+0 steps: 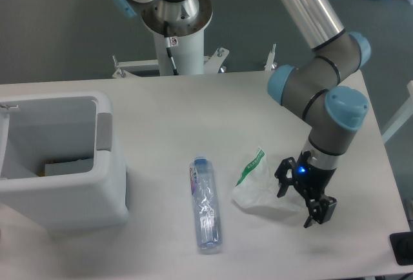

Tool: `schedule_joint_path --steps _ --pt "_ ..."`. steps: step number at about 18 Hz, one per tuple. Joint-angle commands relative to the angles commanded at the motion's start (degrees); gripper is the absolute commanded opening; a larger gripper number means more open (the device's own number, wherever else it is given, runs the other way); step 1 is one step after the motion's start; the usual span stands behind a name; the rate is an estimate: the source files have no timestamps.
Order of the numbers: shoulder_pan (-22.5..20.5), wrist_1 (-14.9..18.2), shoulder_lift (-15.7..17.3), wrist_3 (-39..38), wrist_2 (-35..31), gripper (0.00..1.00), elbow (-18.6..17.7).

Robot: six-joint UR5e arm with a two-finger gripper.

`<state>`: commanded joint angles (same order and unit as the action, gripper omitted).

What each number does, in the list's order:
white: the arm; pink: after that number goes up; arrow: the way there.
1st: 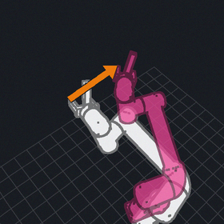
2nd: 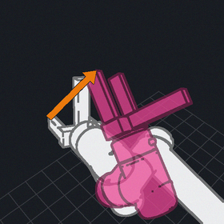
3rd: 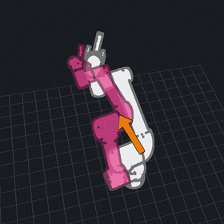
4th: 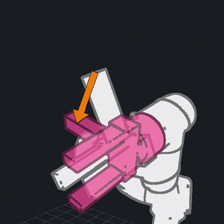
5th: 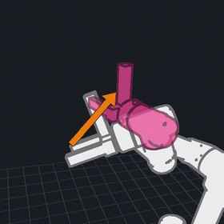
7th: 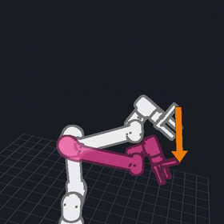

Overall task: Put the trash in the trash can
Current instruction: 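Lower the open gripper onto the plastic bag and close on it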

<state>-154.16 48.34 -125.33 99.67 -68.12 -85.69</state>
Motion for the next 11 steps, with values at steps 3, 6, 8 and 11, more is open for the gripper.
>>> schedule_joint_path --steps 3,6,8,11 --pt "1.2 -0.1 -0.1 0.0 -4.5 1.00 -0.1" --pt "2.6 -0.2 -0.6 -0.2 -7.4 0.98 0.4" --pt "2.7 -0.3 -0.6 -0.8 -7.3 0.92 0.1" --pt "2.8 -0.3 -0.7 -0.9 -7.2 0.84 0.0"
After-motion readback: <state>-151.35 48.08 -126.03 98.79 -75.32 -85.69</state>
